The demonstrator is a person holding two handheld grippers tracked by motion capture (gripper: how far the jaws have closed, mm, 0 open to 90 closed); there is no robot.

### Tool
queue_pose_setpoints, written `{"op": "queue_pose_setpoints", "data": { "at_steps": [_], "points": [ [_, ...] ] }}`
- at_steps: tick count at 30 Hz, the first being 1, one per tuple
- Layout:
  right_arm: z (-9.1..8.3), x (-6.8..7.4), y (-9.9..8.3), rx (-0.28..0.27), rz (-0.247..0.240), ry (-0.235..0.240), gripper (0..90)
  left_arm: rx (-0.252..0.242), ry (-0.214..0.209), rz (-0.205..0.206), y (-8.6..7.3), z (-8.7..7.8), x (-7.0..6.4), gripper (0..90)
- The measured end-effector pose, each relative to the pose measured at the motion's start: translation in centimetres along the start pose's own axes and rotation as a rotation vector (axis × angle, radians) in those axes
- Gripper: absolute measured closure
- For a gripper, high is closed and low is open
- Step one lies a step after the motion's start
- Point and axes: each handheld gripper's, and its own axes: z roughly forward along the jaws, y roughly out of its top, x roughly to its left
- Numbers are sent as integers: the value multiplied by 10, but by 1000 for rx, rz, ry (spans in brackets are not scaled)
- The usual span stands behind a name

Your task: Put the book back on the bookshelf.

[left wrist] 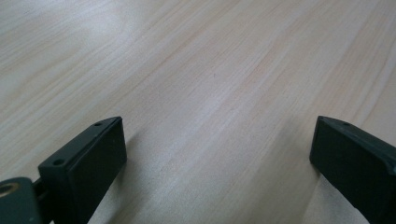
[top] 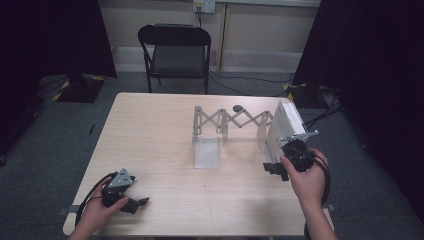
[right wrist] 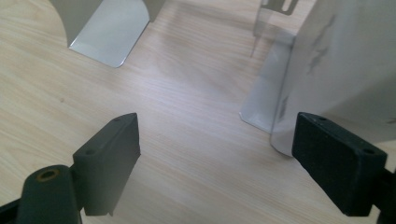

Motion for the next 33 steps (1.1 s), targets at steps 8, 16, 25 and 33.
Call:
{"op": "queue_pose_setpoints", "data": {
  "at_steps": [8, 16, 25, 33],
  "points": [
    [13, 11, -1, 6, -20, 37, 151, 0, 0, 0, 0, 0, 0, 34],
    [23, 22, 0, 8, -48, 56, 152, 0, 0, 0, 0, 0, 0, 34],
    [34, 34, 2, 8, -73, 75, 152, 0, 0, 0, 0, 0, 0, 34],
    [43, 43, 3, 22, -104, 89, 151, 0, 0, 0, 0, 0, 0, 34]
  ]
}}
